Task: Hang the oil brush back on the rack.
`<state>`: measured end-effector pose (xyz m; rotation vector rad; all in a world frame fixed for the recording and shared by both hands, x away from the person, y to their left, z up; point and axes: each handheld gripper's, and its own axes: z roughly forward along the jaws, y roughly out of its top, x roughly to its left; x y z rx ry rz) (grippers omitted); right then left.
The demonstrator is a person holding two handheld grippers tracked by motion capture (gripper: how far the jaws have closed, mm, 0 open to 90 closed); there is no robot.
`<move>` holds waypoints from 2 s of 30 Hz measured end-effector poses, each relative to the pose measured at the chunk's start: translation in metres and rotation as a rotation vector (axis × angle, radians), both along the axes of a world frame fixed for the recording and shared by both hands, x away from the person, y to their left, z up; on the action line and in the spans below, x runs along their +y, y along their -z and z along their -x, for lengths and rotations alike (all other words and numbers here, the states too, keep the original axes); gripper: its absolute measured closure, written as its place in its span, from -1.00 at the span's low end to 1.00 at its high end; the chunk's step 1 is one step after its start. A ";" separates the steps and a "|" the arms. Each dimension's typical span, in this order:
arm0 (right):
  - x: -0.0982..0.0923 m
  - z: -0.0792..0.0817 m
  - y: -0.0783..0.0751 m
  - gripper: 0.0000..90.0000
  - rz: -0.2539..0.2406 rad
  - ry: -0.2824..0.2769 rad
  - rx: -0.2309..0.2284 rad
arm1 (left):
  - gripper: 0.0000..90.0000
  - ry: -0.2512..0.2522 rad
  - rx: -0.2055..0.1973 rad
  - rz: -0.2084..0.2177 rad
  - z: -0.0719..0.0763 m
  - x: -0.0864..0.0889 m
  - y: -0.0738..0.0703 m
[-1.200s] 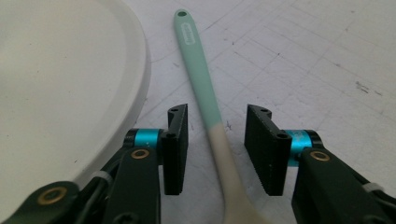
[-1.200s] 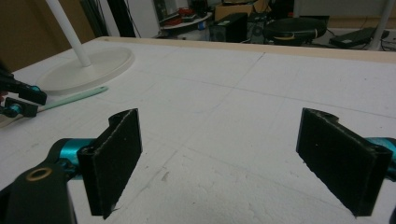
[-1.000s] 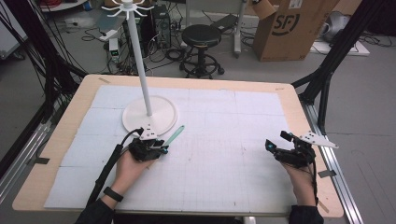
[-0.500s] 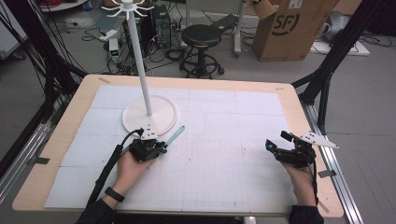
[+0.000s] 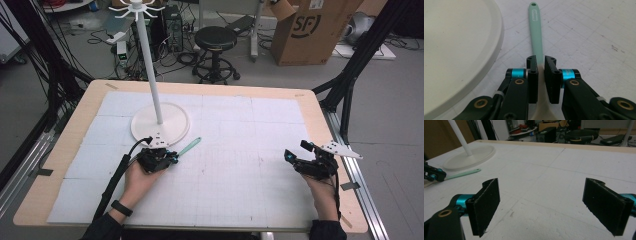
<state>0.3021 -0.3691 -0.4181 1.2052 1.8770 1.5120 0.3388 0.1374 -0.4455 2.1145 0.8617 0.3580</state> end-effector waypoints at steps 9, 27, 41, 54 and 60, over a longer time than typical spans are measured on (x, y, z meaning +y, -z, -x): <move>0.000 0.000 0.000 -0.70 0.003 -0.002 0.001 | 0.83 0.020 -0.033 0.057 0.004 0.007 -0.013; 0.001 0.000 0.001 -0.70 0.006 0.000 0.008 | 0.82 -0.006 -0.115 0.232 0.017 0.052 -0.059; 0.001 -0.001 0.001 -0.70 0.007 -0.001 0.011 | 0.82 -0.046 -0.183 0.325 0.027 0.099 -0.110; 0.001 -0.002 0.001 -0.70 0.009 -0.001 0.013 | 0.82 -0.079 -0.275 0.350 0.041 0.132 -0.167; 0.001 -0.002 0.002 -0.70 0.006 -0.002 0.016 | 0.82 -0.100 -0.313 0.361 0.040 0.144 -0.191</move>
